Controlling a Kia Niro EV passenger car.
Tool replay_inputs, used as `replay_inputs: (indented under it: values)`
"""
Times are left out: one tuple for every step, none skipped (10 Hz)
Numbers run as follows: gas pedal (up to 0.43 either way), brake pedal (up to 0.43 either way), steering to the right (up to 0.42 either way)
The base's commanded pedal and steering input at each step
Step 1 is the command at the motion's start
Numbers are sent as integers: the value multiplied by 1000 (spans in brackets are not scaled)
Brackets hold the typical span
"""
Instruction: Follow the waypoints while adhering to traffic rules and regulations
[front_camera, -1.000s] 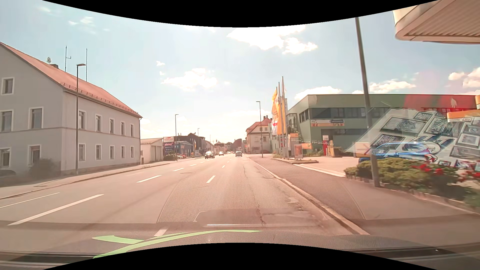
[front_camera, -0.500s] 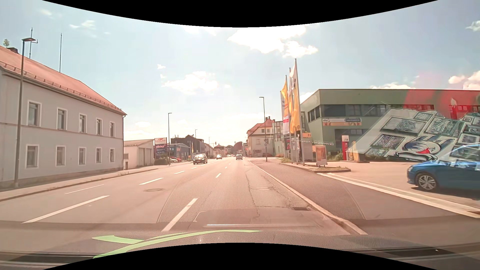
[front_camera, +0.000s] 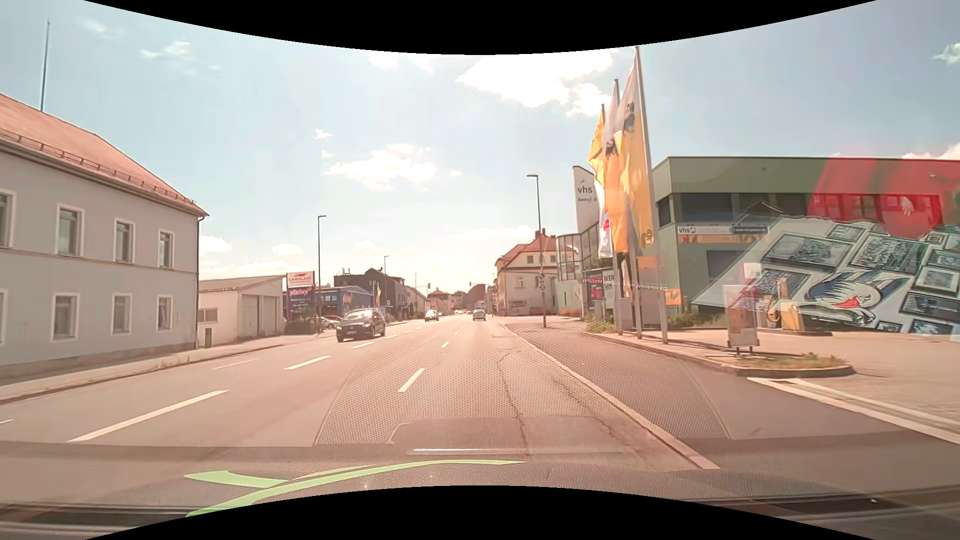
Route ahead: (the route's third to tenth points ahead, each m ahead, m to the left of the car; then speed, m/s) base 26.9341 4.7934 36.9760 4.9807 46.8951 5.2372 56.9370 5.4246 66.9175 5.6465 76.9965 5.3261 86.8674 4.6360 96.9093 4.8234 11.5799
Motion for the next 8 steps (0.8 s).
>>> replay_inputs:
  values:
    - [98,0,-2]
    - [98,0,-1]
    - [98,0,-1]
    - [98,0,0]
    - [98,0,-1]
    - [98,0,0]
    - [98,0,-1]
    - [98,0,-1]
